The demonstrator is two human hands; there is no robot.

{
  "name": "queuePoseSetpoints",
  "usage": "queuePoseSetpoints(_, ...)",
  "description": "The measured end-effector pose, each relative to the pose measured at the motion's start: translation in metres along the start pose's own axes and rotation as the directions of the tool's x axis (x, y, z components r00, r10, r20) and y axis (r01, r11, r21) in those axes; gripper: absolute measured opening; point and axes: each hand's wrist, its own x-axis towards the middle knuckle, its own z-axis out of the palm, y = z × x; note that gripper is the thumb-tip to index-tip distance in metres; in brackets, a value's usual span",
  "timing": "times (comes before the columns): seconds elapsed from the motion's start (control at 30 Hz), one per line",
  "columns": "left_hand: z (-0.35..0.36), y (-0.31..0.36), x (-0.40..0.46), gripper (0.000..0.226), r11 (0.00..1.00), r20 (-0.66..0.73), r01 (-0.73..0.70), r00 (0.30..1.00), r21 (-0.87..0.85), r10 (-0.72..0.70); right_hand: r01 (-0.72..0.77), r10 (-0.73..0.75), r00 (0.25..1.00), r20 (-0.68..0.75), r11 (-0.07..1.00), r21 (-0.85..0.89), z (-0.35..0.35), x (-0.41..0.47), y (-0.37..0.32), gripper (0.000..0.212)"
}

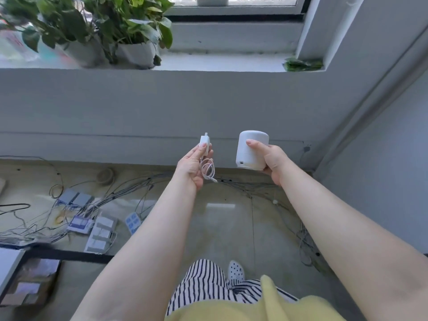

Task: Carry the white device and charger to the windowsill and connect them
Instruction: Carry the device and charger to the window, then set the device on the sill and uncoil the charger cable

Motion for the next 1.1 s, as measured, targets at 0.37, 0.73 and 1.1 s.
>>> queuePoseSetpoints(0.37, 0.049, 0.08, 0.102, 0.039, 1.0, 0.047, -0.015, 0.999, 0.017, 0.014, 0.026, -0.027, 1.0, 0.008, 0.998, 0.056, 0.031, 0.108, -0.077, 0.038)
queuePoseSetpoints(0.73, 0.115, 0.194, 0.218, 0.043, 0.998, 0.21, -0.013, 0.978, 0.057, 0.001, 0.132, -0.122, 0.99, -0.067, 0.978, 0.163, 0.067, 0.217, -0.176, 0.041)
queuePoseSetpoints(1.1, 0.147, 0.238, 0.286, 0.046, 0.998, 0.142, -0.052, 0.988, -0.029, 0.056, 0.327, -0.301, 0.935, -0.19, 0.937, 0.126, 0.094, 0.287, -0.223, 0.053)
